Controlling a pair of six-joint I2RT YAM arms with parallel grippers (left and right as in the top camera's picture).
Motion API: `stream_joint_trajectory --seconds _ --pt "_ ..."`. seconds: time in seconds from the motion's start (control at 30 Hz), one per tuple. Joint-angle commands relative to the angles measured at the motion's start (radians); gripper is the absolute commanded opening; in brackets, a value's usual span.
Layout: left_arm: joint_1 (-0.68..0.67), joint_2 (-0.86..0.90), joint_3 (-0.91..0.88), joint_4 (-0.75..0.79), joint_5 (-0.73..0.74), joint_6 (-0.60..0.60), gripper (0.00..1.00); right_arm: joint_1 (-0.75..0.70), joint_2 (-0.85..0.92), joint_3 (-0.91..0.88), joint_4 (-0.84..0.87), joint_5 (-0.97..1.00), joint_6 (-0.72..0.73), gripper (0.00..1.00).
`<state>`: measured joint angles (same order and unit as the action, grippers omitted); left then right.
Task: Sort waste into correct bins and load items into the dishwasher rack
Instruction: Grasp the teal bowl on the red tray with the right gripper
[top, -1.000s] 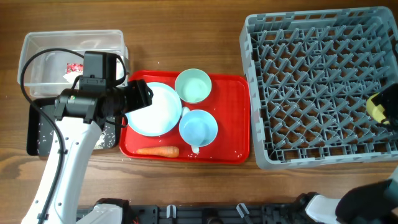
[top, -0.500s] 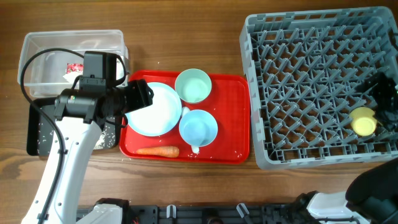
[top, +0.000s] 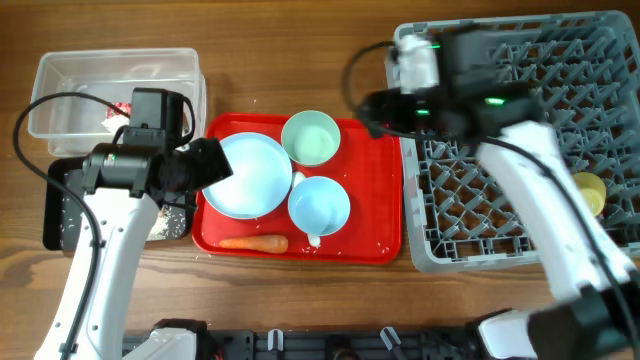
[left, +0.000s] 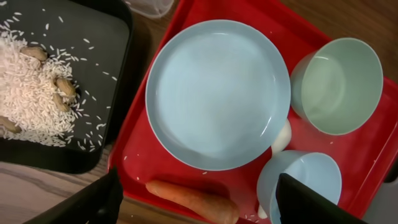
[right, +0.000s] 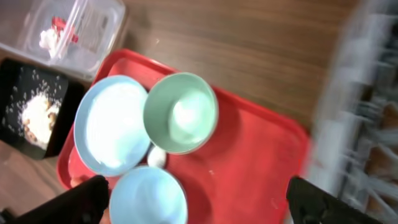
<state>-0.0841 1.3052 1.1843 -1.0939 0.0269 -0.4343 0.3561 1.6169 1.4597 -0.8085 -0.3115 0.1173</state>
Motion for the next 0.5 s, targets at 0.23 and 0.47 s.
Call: stream_joint_trajectory --seconds 0.23,0.47 --pt "0.009 -0.009 0.004 0.002 -0.025 -0.023 0.82 0.131 0.439 0.008 0.177 0.253 0.388 0.61" --pt "0.009 -0.009 0.004 0.001 -0.025 -0.023 0.82 0.123 0.455 0.008 0.19 0.306 0.438 0.16"
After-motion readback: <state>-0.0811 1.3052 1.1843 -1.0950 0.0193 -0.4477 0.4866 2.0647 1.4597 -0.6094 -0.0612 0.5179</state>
